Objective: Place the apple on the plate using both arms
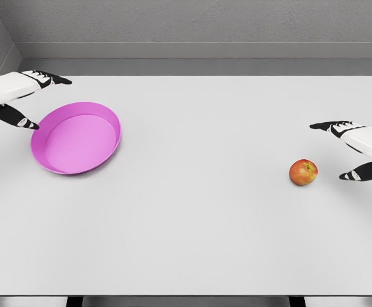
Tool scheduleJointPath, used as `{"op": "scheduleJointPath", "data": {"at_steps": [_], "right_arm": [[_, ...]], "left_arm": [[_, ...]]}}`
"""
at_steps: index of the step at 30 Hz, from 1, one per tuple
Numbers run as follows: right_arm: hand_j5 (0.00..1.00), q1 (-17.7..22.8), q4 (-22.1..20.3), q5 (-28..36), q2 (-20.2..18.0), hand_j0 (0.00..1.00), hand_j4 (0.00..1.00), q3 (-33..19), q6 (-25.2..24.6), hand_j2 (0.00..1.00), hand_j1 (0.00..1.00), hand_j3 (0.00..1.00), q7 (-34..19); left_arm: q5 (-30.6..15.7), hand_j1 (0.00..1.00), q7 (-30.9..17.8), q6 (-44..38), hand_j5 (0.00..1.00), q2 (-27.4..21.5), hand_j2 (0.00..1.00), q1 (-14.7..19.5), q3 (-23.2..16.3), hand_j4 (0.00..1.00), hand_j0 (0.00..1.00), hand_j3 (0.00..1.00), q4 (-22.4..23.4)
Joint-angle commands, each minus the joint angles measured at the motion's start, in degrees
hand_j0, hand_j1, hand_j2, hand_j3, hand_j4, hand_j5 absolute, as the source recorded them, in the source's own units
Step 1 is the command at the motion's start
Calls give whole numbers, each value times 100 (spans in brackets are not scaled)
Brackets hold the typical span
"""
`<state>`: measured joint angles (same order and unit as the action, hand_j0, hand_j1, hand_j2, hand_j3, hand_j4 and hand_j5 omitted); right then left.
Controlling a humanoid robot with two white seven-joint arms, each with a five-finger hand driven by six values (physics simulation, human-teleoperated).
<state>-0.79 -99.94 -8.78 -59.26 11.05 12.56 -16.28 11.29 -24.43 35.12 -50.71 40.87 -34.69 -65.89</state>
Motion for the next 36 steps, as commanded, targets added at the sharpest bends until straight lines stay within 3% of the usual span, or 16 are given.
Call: {"op": "scheduleJointPath", "data": {"at_steps": [1,6,8,12,13,15,16,23,36], "right_arm": [[100,0,1,16,-16,100,100,2,1,100,100,100,2],[100,-9,1,16,-24,100,100,11,-147,100,100,100,2],[100,-202,-17,16,-7,100,100,143,-658,100,100,100,-437],[100,-448,-25,16,55,100,100,336,-719,100,100,100,-1149],[100,-615,-25,16,63,100,100,538,-728,100,100,100,-1158],[100,-1318,1,7,274,100,100,1337,-1009,100,100,100,-1369],[100,-1441,-8,7,292,100,100,1514,-1001,100,100,100,-1387],[100,-1441,-43,7,292,100,100,1523,-561,100,100,100,-1554],[100,-1450,133,16,292,100,100,1523,-798,100,100,100,-1589]], "left_arm": [[-31,100,-9,-12,100,-9,100,0,6,100,100,100,-3],[-31,100,-9,-12,100,-9,100,0,-3,100,100,100,-12],[-31,100,-9,-12,100,-9,100,0,-3,100,100,100,-12],[-31,100,-9,-12,100,0,100,-9,6,100,100,100,-12],[-31,100,-9,-12,100,0,100,-9,6,100,100,100,-12],[-31,100,-9,-12,100,0,100,0,6,100,100,100,-12],[-31,100,-9,-12,100,0,100,-9,6,100,100,100,-12],[-22,100,-9,-12,100,-9,100,-9,6,100,100,100,-3],[-22,100,-9,-12,100,-9,100,-9,6,100,100,100,-3]]}}
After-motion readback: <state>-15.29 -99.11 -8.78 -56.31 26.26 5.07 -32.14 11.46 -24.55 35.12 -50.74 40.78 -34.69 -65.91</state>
